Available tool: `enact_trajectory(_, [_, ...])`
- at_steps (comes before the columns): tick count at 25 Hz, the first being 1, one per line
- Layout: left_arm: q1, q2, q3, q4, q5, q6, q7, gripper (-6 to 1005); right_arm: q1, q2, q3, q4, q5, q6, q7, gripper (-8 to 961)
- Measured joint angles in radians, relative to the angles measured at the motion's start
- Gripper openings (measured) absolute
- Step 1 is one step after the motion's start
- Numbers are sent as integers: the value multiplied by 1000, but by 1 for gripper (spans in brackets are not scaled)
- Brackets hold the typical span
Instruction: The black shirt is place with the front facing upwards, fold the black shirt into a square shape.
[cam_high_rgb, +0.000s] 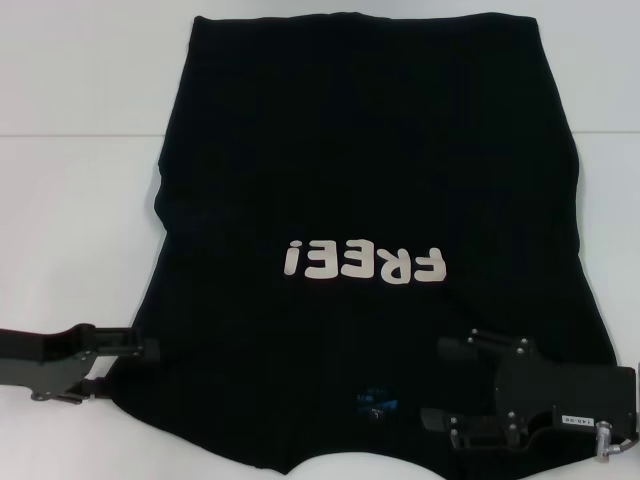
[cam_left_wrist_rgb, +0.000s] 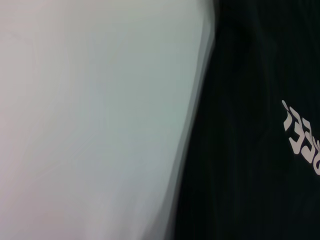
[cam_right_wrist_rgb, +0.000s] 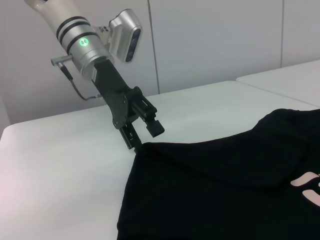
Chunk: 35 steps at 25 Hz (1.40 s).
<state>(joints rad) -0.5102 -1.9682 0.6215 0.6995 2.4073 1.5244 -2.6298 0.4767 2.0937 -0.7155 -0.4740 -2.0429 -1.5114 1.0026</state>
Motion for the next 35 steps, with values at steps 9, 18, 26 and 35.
enact_trajectory(9, [-1,-3,15,1,3,-6,1,898,0,0,2,0,1,-14,-1,919])
enact_trajectory(18, [-13,-13,34,8,3,-11,9,861,0,0,4,0,1,-14,1,918])
enact_trajectory(26, [-17,-22,37,19,26,-35,17,723,-1,-1,15,-2,1,-23,3,917])
enact_trajectory(35, [-18,-22,34,18,26,-38,36,384,-2,-2,30,-4,1,-28,14,915])
